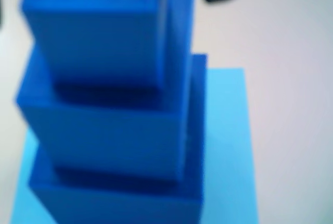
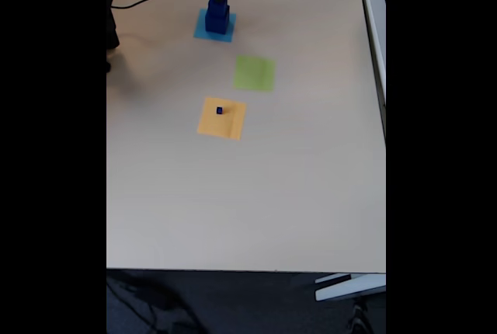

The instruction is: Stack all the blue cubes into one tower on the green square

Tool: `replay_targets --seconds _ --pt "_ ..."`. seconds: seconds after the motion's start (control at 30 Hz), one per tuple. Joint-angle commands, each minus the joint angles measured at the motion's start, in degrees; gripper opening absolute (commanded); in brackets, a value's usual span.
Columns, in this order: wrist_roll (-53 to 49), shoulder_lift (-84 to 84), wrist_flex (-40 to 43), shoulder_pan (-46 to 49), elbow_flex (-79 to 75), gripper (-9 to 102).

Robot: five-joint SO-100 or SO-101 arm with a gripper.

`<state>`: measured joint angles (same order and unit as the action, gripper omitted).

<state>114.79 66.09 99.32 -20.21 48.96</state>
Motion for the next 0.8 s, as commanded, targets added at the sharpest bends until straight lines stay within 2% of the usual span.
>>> replay_targets --seconds 0.0,0.37,0.6,0.77 --pt "-0.4 0.3 0.3 -0.6 -3.4 20" --pt "-1.1 -1.0 0.1 -0.4 -4.4 16" --pt "-0.9 -1.5 -0.1 -0.5 -4.7 6" --pt "-1.8 -1.0 0.1 -0.2 -4.7 5"
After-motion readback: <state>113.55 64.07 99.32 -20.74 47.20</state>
